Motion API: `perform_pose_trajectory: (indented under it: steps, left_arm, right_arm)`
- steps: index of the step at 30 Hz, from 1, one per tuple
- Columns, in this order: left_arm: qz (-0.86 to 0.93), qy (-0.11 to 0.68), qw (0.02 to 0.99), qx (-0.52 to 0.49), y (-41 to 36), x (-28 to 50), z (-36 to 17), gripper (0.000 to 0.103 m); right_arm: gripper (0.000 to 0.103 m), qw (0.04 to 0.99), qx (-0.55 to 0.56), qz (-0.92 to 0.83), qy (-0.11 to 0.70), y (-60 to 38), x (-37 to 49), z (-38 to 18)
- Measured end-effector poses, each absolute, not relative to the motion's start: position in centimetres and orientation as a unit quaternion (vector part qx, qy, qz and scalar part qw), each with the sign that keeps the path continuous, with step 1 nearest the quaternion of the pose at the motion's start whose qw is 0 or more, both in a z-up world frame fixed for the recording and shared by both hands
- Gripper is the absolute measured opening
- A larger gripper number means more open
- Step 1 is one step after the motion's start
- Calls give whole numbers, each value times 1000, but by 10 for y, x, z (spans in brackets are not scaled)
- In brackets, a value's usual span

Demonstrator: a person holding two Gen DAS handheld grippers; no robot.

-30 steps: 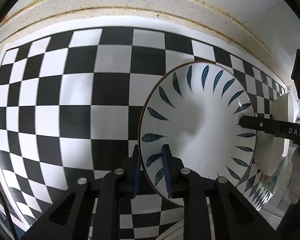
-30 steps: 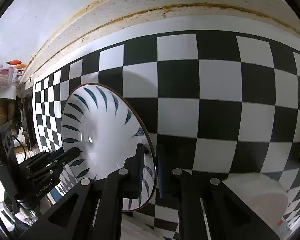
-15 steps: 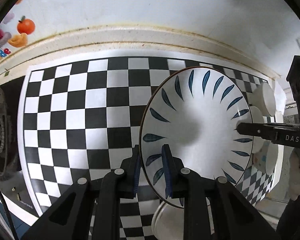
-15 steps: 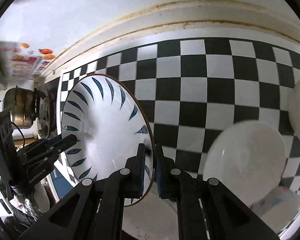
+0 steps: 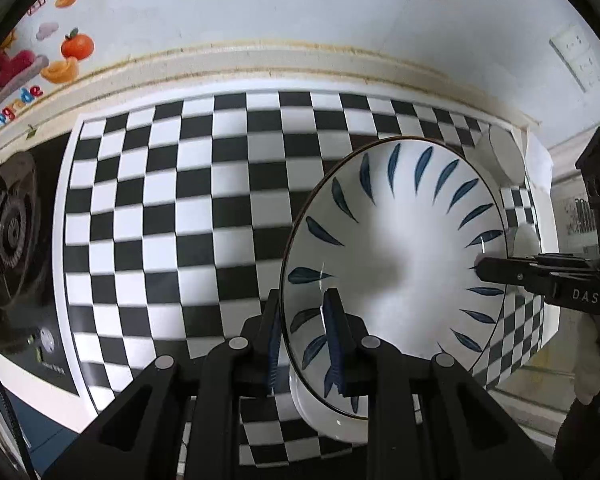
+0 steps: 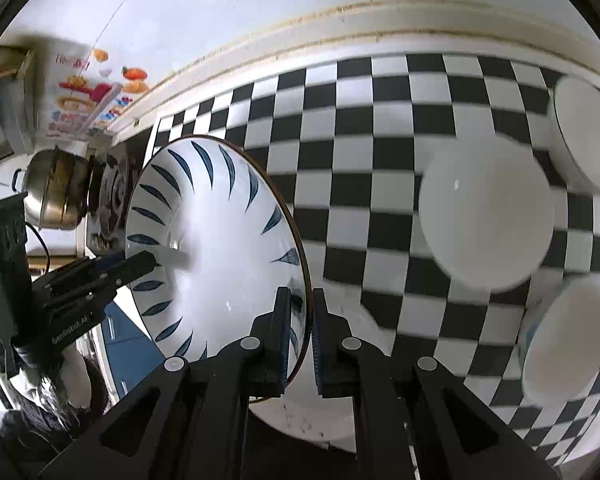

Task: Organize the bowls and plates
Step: 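Lower the blue-striped plate with both tools onto the pink-rose plate stack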

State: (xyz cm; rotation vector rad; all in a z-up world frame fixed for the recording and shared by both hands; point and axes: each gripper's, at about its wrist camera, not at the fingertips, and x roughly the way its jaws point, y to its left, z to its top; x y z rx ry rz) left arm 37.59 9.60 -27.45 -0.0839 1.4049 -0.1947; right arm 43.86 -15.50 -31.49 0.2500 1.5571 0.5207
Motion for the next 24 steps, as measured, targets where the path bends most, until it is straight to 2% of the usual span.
perform_pose_trajectory:
  steps: [14, 24]
  left_arm:
    - [-104, 705, 702, -5, 64, 330, -345, 18]
    - [-107, 722, 684, 11, 53, 327, -367, 18]
  right_arm:
    - [11, 618, 135, 207, 747, -183, 355, -392]
    - [11, 611, 147, 192, 754, -196, 345, -414]
